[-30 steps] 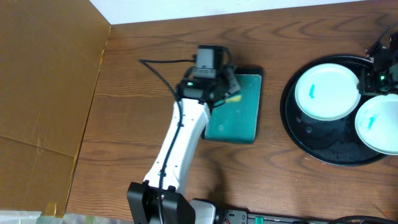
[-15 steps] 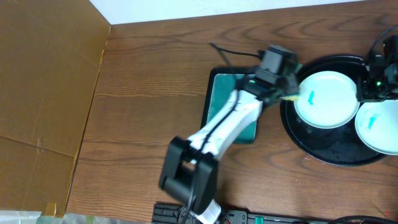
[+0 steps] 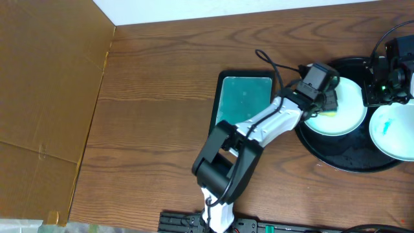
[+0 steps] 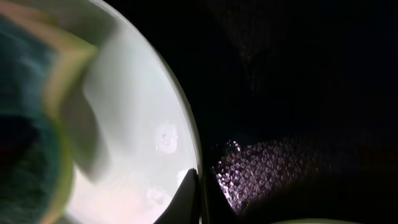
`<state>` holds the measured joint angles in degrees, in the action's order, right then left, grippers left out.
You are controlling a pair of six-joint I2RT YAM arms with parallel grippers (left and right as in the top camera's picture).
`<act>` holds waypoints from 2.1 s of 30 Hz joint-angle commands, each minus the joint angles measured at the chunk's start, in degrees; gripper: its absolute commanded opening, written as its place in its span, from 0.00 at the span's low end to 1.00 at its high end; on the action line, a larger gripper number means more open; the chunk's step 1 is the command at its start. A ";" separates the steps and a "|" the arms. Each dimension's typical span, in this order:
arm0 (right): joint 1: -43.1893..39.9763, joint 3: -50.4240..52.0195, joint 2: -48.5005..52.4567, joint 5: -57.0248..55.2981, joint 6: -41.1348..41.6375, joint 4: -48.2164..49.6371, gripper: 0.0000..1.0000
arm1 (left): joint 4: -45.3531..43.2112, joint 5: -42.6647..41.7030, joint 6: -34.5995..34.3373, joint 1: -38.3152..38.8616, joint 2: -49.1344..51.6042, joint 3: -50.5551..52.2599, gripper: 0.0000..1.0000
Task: Clean dirty plates on tray and stack at the side
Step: 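Scrub the plate with the left gripper's sponge while right gripper holds rim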
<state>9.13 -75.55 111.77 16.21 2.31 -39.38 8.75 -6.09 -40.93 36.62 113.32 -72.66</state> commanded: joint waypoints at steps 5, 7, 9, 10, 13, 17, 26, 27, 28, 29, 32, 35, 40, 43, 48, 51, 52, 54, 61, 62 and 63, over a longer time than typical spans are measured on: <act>0.24 -0.02 4.39 1.68 0.02 1.55 0.01 | -2.64 3.17 -1.36 2.01 4.37 -0.15 0.07; 0.24 -0.02 4.61 1.62 0.00 1.90 0.01 | -2.45 5.20 0.15 2.08 5.38 -0.15 0.07; 0.20 -0.02 4.61 1.62 0.00 2.21 0.01 | -1.36 8.39 2.69 1.95 6.21 -0.15 0.07; 0.20 -0.02 4.61 1.62 0.00 2.38 0.01 | -0.35 10.71 3.61 1.84 6.45 -0.15 0.07; 0.17 -0.02 4.61 1.57 -0.02 2.95 0.01 | 3.32 19.78 5.75 1.46 6.47 -0.15 0.07; 0.17 -0.02 4.61 0.68 -0.02 3.37 0.01 | 5.35 26.91 9.60 0.68 6.32 -0.17 0.07; 0.17 -0.02 4.61 0.11 -0.02 2.99 0.01 | 4.85 28.63 12.96 -1.20 -0.20 -0.48 0.07; 0.17 -0.02 4.61 0.13 -0.02 3.04 0.01 | 4.83 28.61 12.57 -1.20 -1.07 -0.48 0.07; 0.17 -0.02 4.61 0.11 -0.02 3.02 0.01 | 4.79 28.20 12.13 -1.20 -1.90 -0.50 0.07; 0.17 -0.02 4.61 0.11 -0.02 2.99 0.01 | 4.63 26.93 11.76 -1.20 -2.62 -0.48 0.07; 0.20 -0.02 4.61 0.13 -0.02 2.99 0.01 | 3.50 17.68 8.83 -1.20 -3.41 -0.48 0.07; 0.20 -0.02 4.61 0.13 -0.02 3.04 0.01 | 3.15 7.67 2.91 -1.18 -3.04 -0.46 0.07; 0.20 -0.02 4.61 0.13 0.00 3.02 0.01 | 3.19 -3.76 -1.84 -0.57 -1.38 -0.24 0.07; 0.20 -0.02 4.61 0.13 -0.02 3.04 0.01 | 3.19 -3.30 -1.70 -0.17 0.20 0.15 0.07; 0.20 -0.02 4.61 0.13 0.00 3.02 0.01 | 3.21 -3.32 -1.38 -1.09 4.66 0.17 0.07; 0.17 -0.02 4.61 0.11 -0.02 3.04 0.01 | 4.63 -0.28 1.44 -1.86 7.50 0.17 0.07; 0.17 -0.02 4.61 0.11 -0.02 3.02 0.01 | 5.88 2.47 1.44 -2.05 8.09 0.17 0.07; 0.17 -0.02 4.61 0.11 -0.02 3.08 0.01 | 8.76 8.26 1.44 -2.67 8.55 0.17 0.07; 0.20 -0.02 4.61 0.11 -0.02 3.52 0.01 | 14.78 23.80 4.98 -5.22 8.39 0.15 0.07; 0.20 -0.02 4.61 0.11 -0.02 3.50 0.01 | 14.80 25.03 5.53 -5.51 8.39 0.15 0.07; 0.20 -0.02 4.61 0.11 -0.02 3.50 0.01 | 14.78 26.08 6.03 -5.77 8.37 0.09 0.07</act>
<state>9.54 -75.55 115.24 18.46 2.35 -36.01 20.18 4.60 -37.69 34.98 117.21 -75.92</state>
